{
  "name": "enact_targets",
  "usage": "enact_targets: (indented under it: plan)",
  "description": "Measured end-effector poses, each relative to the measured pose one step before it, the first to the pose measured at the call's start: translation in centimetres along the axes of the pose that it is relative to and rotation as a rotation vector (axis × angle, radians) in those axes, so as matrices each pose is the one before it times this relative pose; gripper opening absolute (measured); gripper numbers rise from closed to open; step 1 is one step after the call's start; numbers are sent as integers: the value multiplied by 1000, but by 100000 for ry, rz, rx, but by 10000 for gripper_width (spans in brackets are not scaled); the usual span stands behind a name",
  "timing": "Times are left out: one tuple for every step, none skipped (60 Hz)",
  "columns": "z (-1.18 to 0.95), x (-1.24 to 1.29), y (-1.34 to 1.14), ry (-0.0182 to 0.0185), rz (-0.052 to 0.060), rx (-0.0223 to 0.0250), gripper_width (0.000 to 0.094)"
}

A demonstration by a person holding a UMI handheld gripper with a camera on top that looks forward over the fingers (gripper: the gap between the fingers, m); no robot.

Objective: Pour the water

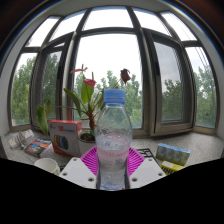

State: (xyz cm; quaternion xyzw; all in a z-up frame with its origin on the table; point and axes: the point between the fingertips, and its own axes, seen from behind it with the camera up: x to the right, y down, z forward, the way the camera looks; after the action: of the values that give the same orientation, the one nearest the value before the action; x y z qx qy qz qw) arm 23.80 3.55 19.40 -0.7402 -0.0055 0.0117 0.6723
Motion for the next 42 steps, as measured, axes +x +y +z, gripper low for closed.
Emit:
enact_targets:
  plan:
    - [195, 391, 911, 212, -4, -1723, 319]
    - [249, 309, 934, 111, 132, -1648, 319]
    - [237, 258, 885, 30, 212, -1379, 318]
    - [254, 167, 849, -123, 336, -1190, 318]
    - [296, 68, 820, -214, 651, -1102, 318]
    - [274, 67, 753, -277, 1022, -990, 318]
    - [225, 55, 711, -320, 1156, -935, 318]
    - [447, -199, 773, 61, 831, -1027, 317]
    - [223, 73, 660, -90, 576, -923, 318]
    - [275, -389, 1024, 494, 489, -753, 317]
    - [215, 60, 552, 190, -43, -589, 318]
    - [238, 81, 581, 186, -415, -500, 317]
    - [193, 125, 508, 300, -850, -564, 317]
    - [209, 156, 534, 440, -854, -694, 317]
    - [134, 52, 739, 324, -637, -1175, 318]
    - [-128, -199, -850, -583, -80, 3872, 318]
    - [132, 282, -307, -392, -668, 961, 318]
    - [-62, -198, 422, 230, -635, -325, 322]
    - [-241, -168, 297, -353, -864, -597, 324]
    - [138, -49, -465, -169, -625, 2334, 326]
    - [46, 59, 224, 344, -857, -495, 341]
    - [-33, -1, 178, 91, -432, -583, 359]
    - [63, -93, -241, -82, -129, 873, 383]
    - [-7, -1, 64, 183, -424, -315, 398]
    - [-29, 51, 89, 389, -570, -544, 424]
    - [52, 184, -121, 230, -489, -831, 455]
    - [-70, -49, 99, 368, -458, -632, 478]
    - [-69, 1, 137, 380, -511, -1035, 502]
    - [-91, -3, 136, 370, -336, -1144, 535]
    - [-148, 65, 108, 634, -241, -1142, 584]
    - [-174, 101, -25, 843, -133, -802, 659]
    - [-199, 68, -126, 744, -18, -431, 745]
    - [-238, 40, -246, 447, 278, -310, 838]
    - [-238, 56, -208, 676, 401, -198, 866]
    - [-281, 73, -115, 849, 673, -599, 834]
    - [-343, 96, -145, 1047, 947, -616, 820]
    - [-350, 78, -134, 1022, 1174, -645, 821]
    - [-375, 8, -140, 774, 941, -643, 832]
    - [-389, -56, -124, 501, 584, -802, 845]
    - [-401, -26, -59, 593, 186, -1078, 859]
    - [-536, 83, -84, 841, -256, -1411, 864]
    - [-476, 14, 7, 897, -207, -1192, 861]
